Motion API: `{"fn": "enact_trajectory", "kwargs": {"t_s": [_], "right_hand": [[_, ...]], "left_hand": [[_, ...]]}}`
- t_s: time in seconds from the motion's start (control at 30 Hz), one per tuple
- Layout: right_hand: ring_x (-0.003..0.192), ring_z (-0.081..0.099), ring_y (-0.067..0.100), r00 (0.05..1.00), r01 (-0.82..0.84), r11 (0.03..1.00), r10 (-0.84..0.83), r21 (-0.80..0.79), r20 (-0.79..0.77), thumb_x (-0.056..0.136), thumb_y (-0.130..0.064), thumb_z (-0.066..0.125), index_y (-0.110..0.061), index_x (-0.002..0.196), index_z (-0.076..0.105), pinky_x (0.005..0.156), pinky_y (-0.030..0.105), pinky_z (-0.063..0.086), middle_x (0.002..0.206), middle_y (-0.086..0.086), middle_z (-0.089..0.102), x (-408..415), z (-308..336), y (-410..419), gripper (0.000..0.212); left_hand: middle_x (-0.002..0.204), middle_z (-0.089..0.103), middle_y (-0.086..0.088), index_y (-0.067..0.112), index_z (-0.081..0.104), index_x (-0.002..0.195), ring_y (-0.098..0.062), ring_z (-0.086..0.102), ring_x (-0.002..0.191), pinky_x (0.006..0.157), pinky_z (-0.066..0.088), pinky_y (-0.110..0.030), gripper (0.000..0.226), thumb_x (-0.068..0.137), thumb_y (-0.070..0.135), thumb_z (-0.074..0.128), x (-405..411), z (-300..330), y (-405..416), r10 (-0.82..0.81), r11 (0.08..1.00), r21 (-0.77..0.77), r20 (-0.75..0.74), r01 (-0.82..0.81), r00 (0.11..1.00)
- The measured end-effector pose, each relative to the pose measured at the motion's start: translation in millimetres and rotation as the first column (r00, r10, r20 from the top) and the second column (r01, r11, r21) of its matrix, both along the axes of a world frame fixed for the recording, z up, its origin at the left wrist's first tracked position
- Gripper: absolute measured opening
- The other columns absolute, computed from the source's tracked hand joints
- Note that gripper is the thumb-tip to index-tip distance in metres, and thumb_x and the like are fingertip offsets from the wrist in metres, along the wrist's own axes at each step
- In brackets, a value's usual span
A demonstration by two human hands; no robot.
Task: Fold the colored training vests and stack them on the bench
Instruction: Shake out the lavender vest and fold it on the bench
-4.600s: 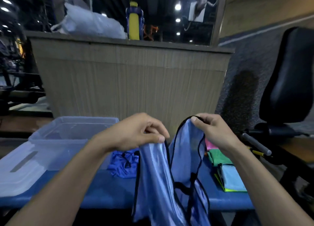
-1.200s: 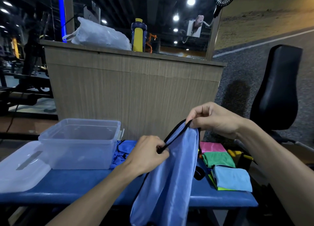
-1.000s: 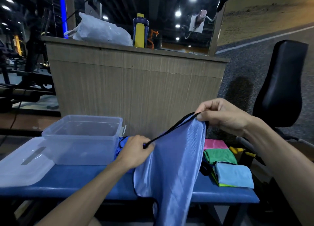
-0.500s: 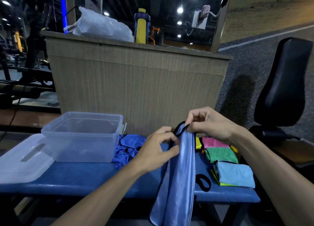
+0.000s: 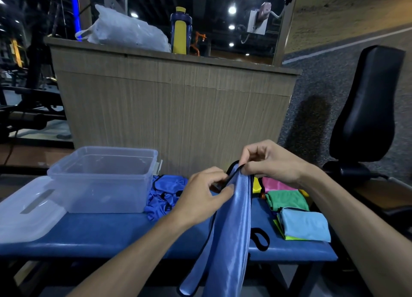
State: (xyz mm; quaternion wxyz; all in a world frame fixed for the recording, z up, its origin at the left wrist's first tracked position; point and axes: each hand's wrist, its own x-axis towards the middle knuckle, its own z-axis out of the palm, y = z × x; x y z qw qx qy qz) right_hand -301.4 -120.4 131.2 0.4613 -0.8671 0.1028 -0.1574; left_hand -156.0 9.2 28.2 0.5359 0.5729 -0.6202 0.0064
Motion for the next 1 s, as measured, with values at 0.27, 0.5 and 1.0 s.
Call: {"fn": "enact_trajectory", "kwargs": {"t_s": [0.27,0.5,1.0], "right_hand": [[0.072,0.054,0.025,0.993,0.020,0.998,-0.027,0.068,0.111,0.073,-0.007,0.073,-0.006,0.075,0.067,0.069,0.043,0.033,0.076,0.013,0.065,-12,3,-15,0.007],[0.049,0.048,0.003,0.941,0.084,0.983,-0.132,0.163,0.311,0.082,0.019,0.053,-0.006,0.065,0.056,0.048,0.013,0.038,0.054,-0.003,0.055,-20,5,-27,0.031],[0.070,0.047,0.020,0.852,0.403,0.909,-0.415,0.105,0.319,0.082,0.008,0.066,-0.017,0.058,0.066,0.060,0.027,0.034,0.073,0.011,0.058,-32,-24,-79,0.034]], "left_hand": [[0.067,0.043,0.012,0.029,0.033,0.061,-0.010,0.048,0.065,0.062,0.037,-0.028,0.044,0.100,0.026,0.053,38,-32,7,0.224,0.949,0.146,0.308,-0.278,0.925],[0.080,0.050,0.011,0.022,0.053,0.072,-0.013,0.050,0.077,0.070,0.039,-0.033,0.032,0.104,0.026,0.048,100,-58,26,0.262,0.845,0.334,0.420,-0.417,0.869],[0.073,0.074,0.005,0.016,0.078,0.078,-0.015,0.069,0.074,0.072,0.054,-0.035,0.036,0.088,0.049,0.069,175,-35,74,0.453,0.799,0.305,0.261,-0.518,0.853]]}}
